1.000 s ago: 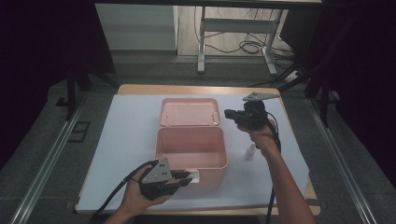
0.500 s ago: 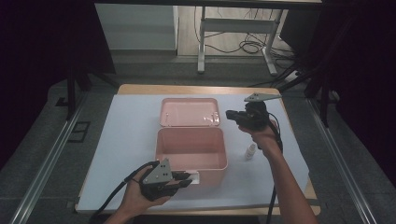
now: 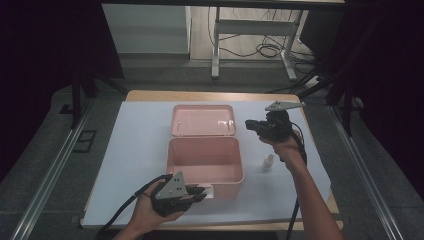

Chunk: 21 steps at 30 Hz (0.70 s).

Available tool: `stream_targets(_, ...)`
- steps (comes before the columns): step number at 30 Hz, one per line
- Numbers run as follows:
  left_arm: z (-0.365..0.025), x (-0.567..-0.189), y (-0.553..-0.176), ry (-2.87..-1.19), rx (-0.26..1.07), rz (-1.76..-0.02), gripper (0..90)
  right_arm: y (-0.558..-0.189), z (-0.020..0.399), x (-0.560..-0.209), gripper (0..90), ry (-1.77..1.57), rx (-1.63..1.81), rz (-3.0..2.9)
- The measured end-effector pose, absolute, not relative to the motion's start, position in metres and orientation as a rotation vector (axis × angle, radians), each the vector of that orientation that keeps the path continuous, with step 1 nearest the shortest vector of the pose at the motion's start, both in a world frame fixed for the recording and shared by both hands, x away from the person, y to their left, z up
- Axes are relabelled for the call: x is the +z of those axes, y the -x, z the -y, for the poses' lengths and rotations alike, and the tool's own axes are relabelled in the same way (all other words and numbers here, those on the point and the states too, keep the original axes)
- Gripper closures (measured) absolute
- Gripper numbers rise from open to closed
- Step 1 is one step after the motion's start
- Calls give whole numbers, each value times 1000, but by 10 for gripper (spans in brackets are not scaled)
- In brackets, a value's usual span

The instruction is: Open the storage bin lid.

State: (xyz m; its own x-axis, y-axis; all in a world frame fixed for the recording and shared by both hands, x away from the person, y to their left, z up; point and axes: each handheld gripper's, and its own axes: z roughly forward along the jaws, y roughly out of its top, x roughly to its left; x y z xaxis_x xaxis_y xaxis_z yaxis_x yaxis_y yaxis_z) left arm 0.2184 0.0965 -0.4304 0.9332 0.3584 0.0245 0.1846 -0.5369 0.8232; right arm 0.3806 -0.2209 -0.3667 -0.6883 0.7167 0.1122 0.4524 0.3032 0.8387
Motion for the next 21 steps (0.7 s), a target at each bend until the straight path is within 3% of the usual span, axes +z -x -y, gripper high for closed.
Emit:
stream_targets(12,-93,-433,-217,-2160,225,-383,873,-377,230,-366,867,-1065,1323,-2279)
stream_targets(21,-95,-431,-218,-2166,220,-385,850,-377,230,-368,867,-1066,1321,-2280)
